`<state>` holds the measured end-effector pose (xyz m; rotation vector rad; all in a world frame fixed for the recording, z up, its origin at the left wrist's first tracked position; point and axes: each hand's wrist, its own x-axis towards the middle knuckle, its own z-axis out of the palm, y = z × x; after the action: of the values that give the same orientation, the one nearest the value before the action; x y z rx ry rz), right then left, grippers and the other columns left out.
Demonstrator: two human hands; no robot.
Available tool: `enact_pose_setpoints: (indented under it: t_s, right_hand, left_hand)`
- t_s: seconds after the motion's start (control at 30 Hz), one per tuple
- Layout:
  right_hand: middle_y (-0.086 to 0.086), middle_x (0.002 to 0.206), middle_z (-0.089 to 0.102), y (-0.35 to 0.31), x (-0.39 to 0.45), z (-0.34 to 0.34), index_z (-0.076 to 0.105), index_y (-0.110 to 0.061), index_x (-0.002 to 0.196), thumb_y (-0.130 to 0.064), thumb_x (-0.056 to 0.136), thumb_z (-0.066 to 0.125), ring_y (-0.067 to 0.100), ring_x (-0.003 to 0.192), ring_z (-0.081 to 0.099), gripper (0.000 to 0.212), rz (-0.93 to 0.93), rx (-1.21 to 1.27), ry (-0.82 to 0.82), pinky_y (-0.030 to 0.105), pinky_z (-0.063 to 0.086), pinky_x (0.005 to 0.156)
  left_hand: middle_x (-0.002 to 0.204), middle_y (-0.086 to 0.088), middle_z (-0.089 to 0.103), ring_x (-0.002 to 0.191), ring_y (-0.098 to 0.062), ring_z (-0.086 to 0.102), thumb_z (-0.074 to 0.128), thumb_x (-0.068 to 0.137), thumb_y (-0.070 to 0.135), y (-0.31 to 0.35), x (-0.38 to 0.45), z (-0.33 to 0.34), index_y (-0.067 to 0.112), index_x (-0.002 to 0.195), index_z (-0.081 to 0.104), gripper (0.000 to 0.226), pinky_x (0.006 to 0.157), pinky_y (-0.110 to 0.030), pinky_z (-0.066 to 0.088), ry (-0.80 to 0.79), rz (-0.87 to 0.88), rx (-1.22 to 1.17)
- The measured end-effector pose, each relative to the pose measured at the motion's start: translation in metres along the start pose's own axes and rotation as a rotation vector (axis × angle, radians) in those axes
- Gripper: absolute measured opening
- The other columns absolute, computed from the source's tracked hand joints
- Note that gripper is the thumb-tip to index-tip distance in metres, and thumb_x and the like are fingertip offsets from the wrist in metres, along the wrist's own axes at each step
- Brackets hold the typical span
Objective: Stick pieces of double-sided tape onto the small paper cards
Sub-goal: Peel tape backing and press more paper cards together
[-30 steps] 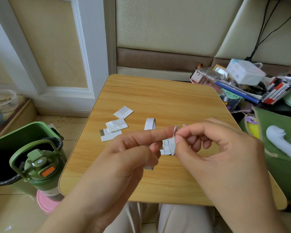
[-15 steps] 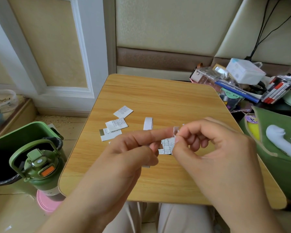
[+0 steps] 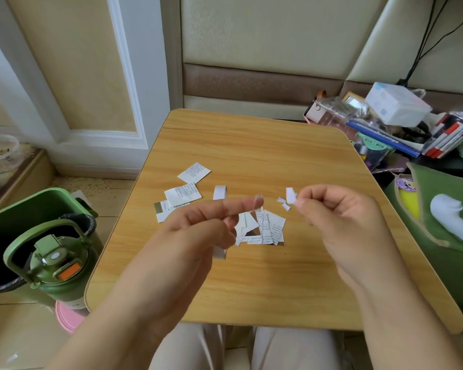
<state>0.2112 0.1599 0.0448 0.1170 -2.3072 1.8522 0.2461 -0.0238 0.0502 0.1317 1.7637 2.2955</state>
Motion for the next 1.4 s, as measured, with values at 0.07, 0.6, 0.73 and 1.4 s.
enact_pose_setpoints:
  t_s: [0.07, 0.6, 0.73, 1.4]
  right_hand:
    - [-0.015, 0.055, 0.058, 0.025, 0.017, -0.005, 0.066, -0.020, 0.063, -0.008, 0.083, 0.066, -0.002, 0.053, 0.047, 0.023, 0.088, -0.072, 0.044, 0.008, 0.039, 0.055]
    - [-0.004, 0.068, 0.060, 0.121, 0.107, -0.025, 0.067, -0.014, 0.074, -0.008, 0.080, 0.070, 0.006, 0.057, 0.049, 0.009, 0.266, -0.546, -0.019, 0.005, 0.035, 0.042]
    - [0.001, 0.070, 0.063, 0.121, 0.106, -0.024, 0.063, -0.016, 0.071, -0.005, 0.079, 0.073, 0.004, 0.056, 0.053, 0.016, 0.279, -0.521, -0.028, 0.007, 0.038, 0.045]
    - [0.002, 0.077, 0.063, 0.117, 0.099, -0.015, 0.065, -0.011, 0.084, 0.001, 0.086, 0.059, 0.019, 0.073, 0.061, 0.014, 0.186, -0.698, 0.041, 0.018, 0.042, 0.056]
  left_hand:
    - [0.066, 0.005, 0.043, 0.068, -0.010, 0.037, 0.047, 0.059, 0.006, -0.004, 0.006, -0.004, 0.020, 0.093, 0.078, 0.047, 0.076, -0.030, 0.029, 0.010, -0.004, -0.017]
    - [0.064, 0.009, 0.055, 0.058, -0.007, 0.042, 0.054, 0.044, 0.007, -0.031, 0.036, -0.026, -0.011, 0.100, 0.068, 0.061, 0.066, -0.027, 0.032, -0.027, -0.099, -0.192]
    - [0.064, 0.011, 0.058, 0.060, -0.011, 0.041, 0.053, 0.045, 0.005, -0.031, 0.037, -0.025, -0.011, 0.098, 0.067, 0.057, 0.065, -0.027, 0.034, -0.017, -0.116, -0.222]
    - [0.063, 0.005, 0.044, 0.058, -0.009, 0.041, 0.053, 0.046, 0.006, -0.031, 0.028, -0.039, 0.012, 0.099, 0.076, 0.057, 0.063, -0.027, 0.033, 0.009, -0.093, -0.244]
